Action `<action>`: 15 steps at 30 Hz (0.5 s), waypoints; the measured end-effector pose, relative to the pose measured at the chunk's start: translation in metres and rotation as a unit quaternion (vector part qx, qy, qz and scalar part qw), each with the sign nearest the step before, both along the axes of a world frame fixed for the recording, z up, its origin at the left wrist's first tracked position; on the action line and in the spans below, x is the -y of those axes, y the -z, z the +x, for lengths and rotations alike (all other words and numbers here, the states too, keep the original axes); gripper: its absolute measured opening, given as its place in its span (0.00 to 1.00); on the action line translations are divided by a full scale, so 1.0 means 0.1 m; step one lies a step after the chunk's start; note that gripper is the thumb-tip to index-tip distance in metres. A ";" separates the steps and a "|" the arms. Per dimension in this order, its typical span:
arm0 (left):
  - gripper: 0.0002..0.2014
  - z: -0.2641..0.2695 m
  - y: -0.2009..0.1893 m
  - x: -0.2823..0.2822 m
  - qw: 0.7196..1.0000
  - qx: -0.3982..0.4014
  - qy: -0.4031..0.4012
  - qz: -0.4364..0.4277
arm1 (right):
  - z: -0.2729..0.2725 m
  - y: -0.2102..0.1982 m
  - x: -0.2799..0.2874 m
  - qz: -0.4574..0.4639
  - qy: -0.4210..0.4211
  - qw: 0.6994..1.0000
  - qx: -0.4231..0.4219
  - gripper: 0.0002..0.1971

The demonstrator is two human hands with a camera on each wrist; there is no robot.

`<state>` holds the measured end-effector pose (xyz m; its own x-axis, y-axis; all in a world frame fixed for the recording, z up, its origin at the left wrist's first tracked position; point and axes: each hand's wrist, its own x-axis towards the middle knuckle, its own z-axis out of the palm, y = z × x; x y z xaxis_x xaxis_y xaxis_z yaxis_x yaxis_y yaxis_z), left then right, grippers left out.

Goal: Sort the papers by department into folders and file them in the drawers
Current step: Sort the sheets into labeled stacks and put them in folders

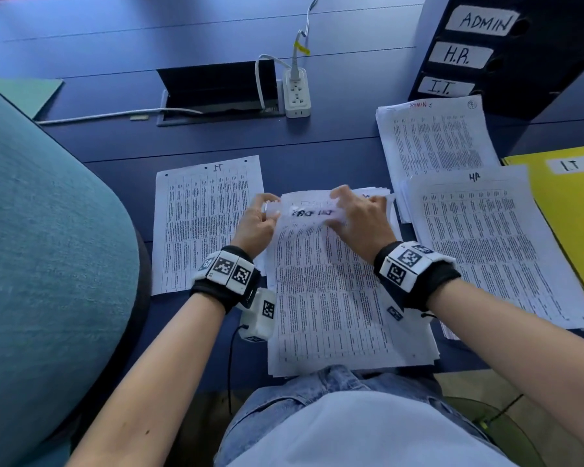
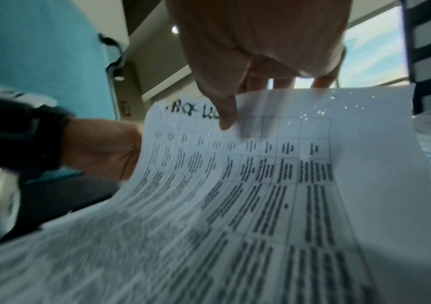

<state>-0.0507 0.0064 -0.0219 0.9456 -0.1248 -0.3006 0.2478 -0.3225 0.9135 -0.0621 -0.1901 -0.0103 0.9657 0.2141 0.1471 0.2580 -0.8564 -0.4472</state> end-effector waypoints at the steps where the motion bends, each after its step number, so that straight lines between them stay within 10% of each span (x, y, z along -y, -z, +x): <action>1: 0.20 0.00 0.00 0.00 1.000 0.008 -0.003 0.009 | 0.04 -0.01 0.02 -0.003 0.027 1.000 -0.012 0.16; 3: 0.29 0.00 -0.03 0.02 1.000 0.023 0.000 0.011 | 0.12 -0.05 0.05 -0.003 0.060 0.998 -0.021 0.07; 7: 0.14 -0.07 -0.21 0.10 0.999 -0.009 0.012 -0.036 | 0.25 -0.10 0.10 0.006 0.059 0.997 -0.051 0.09; 10: 0.40 -0.13 -0.26 0.12 0.999 -0.027 0.019 -0.023 | 0.30 -0.14 0.08 0.012 0.056 0.997 -0.050 0.09; 15: 0.16 -0.14 -0.15 0.16 0.996 -0.056 0.057 0.047 | 0.33 -0.18 0.07 0.051 0.099 0.994 0.004 0.07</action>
